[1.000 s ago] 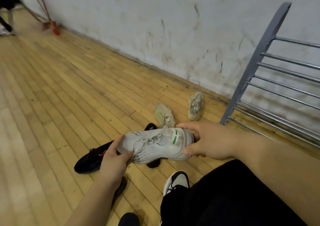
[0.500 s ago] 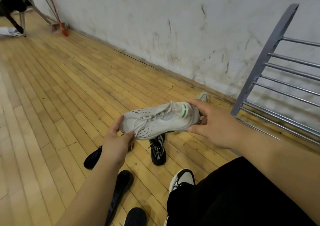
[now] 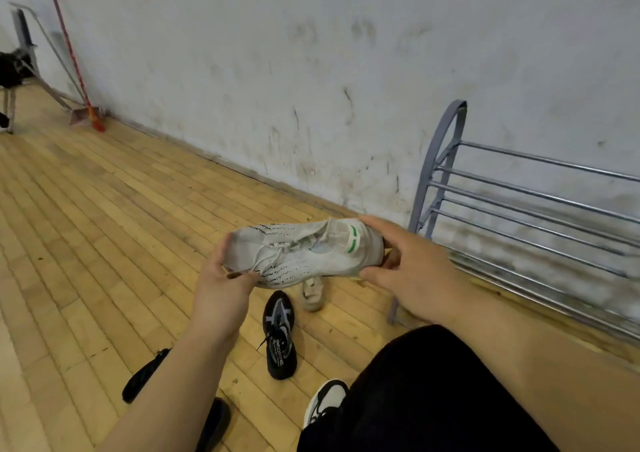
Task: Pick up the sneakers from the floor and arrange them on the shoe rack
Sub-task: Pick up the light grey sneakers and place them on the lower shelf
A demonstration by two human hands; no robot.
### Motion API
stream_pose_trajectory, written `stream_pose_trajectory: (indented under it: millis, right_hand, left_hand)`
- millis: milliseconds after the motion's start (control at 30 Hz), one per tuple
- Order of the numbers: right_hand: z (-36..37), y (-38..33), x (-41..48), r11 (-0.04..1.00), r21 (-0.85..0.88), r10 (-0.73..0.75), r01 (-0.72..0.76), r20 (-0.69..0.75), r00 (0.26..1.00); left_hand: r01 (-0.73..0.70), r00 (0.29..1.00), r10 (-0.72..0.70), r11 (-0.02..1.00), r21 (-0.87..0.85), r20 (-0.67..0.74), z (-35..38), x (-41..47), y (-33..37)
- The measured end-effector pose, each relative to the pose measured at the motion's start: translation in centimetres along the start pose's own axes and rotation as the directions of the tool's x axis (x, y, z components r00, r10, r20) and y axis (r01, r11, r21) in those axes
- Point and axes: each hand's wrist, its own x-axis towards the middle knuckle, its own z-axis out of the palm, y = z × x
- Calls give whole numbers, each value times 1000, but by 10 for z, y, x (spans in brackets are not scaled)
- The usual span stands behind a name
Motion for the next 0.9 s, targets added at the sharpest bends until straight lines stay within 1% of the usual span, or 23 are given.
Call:
stream_pose_trajectory:
  millis: [67, 100, 133, 200, 233, 267, 300, 333, 367, 400, 467, 533, 567, 633, 667, 700, 767, 833, 900]
  right_hand:
    - [-45, -3, -18, 1000, -25, 18, -19, -52, 998]
    - [-72, -4, -32, 999, -15, 42, -43, -77, 996]
    - [-101, -3, -49, 997, 33, 76, -73, -101, 992]
    - [-159, 1, -94, 959, 245, 179, -142, -137, 974]
    - [-184, 3, -122, 917, 365, 232, -162, -155, 960]
    - [-206, 8, -153, 865, 470, 288, -175, -179, 941]
    - [-223, 16, -184, 817, 549, 346, -177, -221, 912]
    - [-236, 25, -216, 778, 605, 408, -170, -281, 869]
    - [-245, 35, -249, 757, 635, 470, -156, -361, 806]
    - [-249, 47, -283, 740, 657, 536, -146, -444, 718]
    - [-248, 70, -355, 709, 697, 639, -108, -569, 518]
    - [-231, 88, -428, 666, 743, 718, -62, -617, 322]
    - [-219, 97, -465, 643, 765, 751, -38, -620, 227]
    - [-190, 102, -524, 601, 799, 797, 28, -601, 52]
    - [-175, 103, -548, 584, 810, 812, 60, -583, -29]
    - [-162, 104, -569, 571, 816, 820, 88, -563, -104]
    - [-139, 104, -599, 560, 818, 823, 135, -530, -204]
    - [-123, 106, -616, 555, 814, 823, 174, -505, -262]
    - [-111, 112, -621, 534, 829, 831, 167, -478, -285]
  left_hand:
    - [-76, 993, 74, 997, 14, 95, 23, -9, 25]
    - [-109, 980, 110, 994, -12, 164, 40, -14, 37]
    - [-136, 961, 144, 989, -49, 237, 59, -20, 51]
    - [-184, 907, 212, 977, -109, 364, 104, -36, 84]
    - [-227, 868, 260, 966, -127, 423, 129, -48, 101]
    - [-292, 812, 320, 947, -136, 488, 155, -64, 117]
    - [-360, 735, 380, 920, -152, 562, 180, -84, 133]
    - [-424, 641, 423, 891, -163, 641, 207, -107, 146]
    - [-461, 551, 436, 870, -176, 711, 233, -133, 156]
    - [-475, 470, 428, 860, -188, 772, 259, -161, 163]
    - [-513, 290, 391, 834, -203, 874, 311, -221, 166]
    - [-553, 92, 355, 795, -248, 930, 357, -285, 159]
    - [-544, 4, 318, 796, -265, 948, 377, -317, 151]
    - [-510, -127, 226, 820, -259, 966, 408, -382, 133]
    - [-506, -175, 193, 823, -256, 965, 419, -412, 123]
    - [-492, -207, 178, 831, -259, 962, 427, -440, 111]
    - [-429, -242, 117, 877, -214, 963, 437, -486, 78]
    - [-368, -266, -9, 925, -92, 964, 439, -520, 38]
    - [-346, -320, -161, 937, 43, 934, 434, -547, 2]
